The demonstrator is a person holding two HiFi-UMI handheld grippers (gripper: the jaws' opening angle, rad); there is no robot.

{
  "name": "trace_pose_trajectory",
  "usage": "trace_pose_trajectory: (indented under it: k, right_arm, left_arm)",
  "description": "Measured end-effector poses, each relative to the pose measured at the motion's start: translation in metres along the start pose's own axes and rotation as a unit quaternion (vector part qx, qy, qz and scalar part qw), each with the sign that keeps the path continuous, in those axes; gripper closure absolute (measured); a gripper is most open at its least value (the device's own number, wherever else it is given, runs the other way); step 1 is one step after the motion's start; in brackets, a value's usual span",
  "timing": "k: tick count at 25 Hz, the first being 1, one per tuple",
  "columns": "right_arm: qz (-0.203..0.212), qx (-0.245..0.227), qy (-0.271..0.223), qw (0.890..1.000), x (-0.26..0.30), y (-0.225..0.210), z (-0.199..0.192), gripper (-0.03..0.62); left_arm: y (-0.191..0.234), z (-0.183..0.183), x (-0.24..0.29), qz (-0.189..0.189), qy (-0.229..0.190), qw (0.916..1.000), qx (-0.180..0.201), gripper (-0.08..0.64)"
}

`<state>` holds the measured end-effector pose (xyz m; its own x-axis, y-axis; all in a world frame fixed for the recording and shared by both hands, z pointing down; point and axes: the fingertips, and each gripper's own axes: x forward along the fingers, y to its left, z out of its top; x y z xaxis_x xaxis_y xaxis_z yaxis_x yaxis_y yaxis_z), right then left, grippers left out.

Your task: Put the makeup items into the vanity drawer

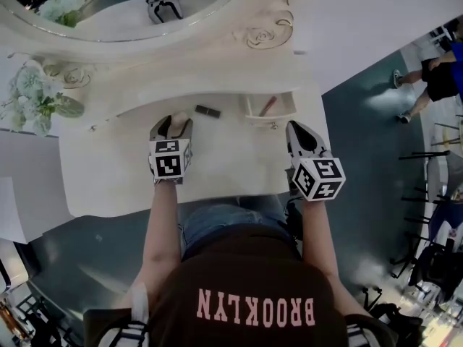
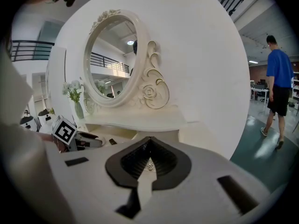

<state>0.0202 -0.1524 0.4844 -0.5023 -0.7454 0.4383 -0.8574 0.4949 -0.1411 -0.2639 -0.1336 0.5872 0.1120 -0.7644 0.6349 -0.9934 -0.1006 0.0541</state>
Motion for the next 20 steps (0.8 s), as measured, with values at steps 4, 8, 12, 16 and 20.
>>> trace_pose_trajectory:
  k: [4,8,12,16,20]
  right_arm:
    - [-0.004,0.003,-0.003,1.000,-0.005,-0.002,0.001,0.594]
    - [-0.005,0.005,-0.006,1.000,-0.010,-0.004,0.004,0.595]
    - [-0.002,0.007,-0.010,1.000,-0.015,-0.006,0.010,0.595]
    - [0.003,0.007,-0.015,1.000,-0.019,-0.010,0.018,0.594]
    - [0.006,0.009,-0.024,1.000,-0.024,-0.015,0.026,0.594]
  left_arm:
    - [0.000,-0.001,-0.001,0.005,0.002,1.0000,0.007,0.345]
    - [0.000,0.001,-0.006,0.009,0.001,0.9999,0.005,0.345]
    - [-0.002,0.006,-0.014,0.014,-0.002,0.9999,0.005,0.345]
    - [-0.004,0.014,-0.020,0.021,-0.007,0.9997,0.007,0.345]
    - [-0.007,0.022,-0.027,0.029,-0.013,0.9995,0.009,0.345]
